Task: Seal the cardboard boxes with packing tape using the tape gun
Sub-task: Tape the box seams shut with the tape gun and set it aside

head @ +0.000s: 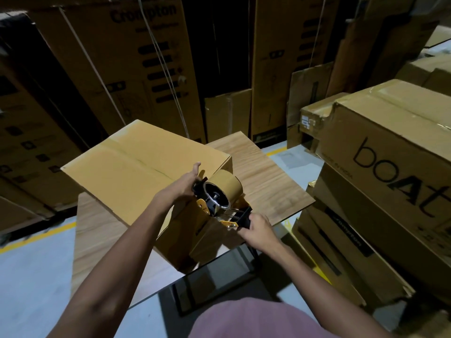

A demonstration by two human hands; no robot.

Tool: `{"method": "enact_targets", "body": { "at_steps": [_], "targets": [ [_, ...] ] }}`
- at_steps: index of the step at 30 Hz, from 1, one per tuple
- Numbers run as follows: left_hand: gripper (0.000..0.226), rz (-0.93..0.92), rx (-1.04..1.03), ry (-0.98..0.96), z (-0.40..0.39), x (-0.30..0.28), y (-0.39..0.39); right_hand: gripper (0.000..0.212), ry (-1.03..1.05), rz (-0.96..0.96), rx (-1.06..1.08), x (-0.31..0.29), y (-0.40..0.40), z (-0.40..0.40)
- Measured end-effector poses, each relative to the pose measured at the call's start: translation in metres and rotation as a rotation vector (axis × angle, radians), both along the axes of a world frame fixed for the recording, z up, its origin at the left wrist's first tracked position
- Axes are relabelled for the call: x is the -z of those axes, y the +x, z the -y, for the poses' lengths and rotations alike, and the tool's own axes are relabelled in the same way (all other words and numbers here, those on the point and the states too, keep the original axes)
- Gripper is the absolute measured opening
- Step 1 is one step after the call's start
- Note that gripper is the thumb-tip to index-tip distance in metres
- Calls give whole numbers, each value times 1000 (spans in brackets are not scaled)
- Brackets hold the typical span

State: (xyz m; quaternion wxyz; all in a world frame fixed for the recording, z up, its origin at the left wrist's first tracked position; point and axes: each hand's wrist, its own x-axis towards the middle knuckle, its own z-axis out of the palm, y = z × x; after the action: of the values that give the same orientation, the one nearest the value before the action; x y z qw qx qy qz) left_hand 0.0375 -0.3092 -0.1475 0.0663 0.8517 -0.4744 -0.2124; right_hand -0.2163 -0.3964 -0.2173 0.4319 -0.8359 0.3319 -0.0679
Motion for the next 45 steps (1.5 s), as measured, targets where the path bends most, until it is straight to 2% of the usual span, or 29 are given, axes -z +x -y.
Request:
{"method": "enact_targets", "body": {
  "at_steps": [5, 9, 12, 16, 19, 23, 29, 33, 35, 41, 45],
  "targets": [
    [80, -62, 6, 46, 10, -5, -2, 17, 61, 2, 50, -2, 2, -5],
    [98, -82, -35, 54, 13, -5, -1, 18, 96, -5, 72, -2, 3, -6],
    [103, -75, -33, 72, 15, -2, 0, 14, 135, -12, 73, 2, 5, -6],
    [105, -69, -18, 96, 17, 1, 2, 23, 175, -31, 81, 12, 10, -4],
    [101, -30, 19, 79, 14, 5, 4, 30, 177, -31, 95, 16, 13, -5],
    [91, 10, 56, 9, 12, 13, 5, 19, 147, -45, 122, 14, 15, -12],
    [84, 60, 80, -53, 12, 20, 2, 19, 161, -34, 154, 15, 12, -21],
    [72, 99, 104, -42, 11, 24, 5, 17, 181, -12, 172, 14, 13, -26],
    [66, 109, 89, -43, 10, 26, 7, 27, 177, -9, 193, 13, 13, -29],
    [80, 117, 54, 5, 11, 28, 3, 22, 131, -29, 210, 23, 16, -30],
    [77, 97, 38, -7, 12, 33, 8, 21, 143, -27, 221, 32, 20, -29]
  ]
}}
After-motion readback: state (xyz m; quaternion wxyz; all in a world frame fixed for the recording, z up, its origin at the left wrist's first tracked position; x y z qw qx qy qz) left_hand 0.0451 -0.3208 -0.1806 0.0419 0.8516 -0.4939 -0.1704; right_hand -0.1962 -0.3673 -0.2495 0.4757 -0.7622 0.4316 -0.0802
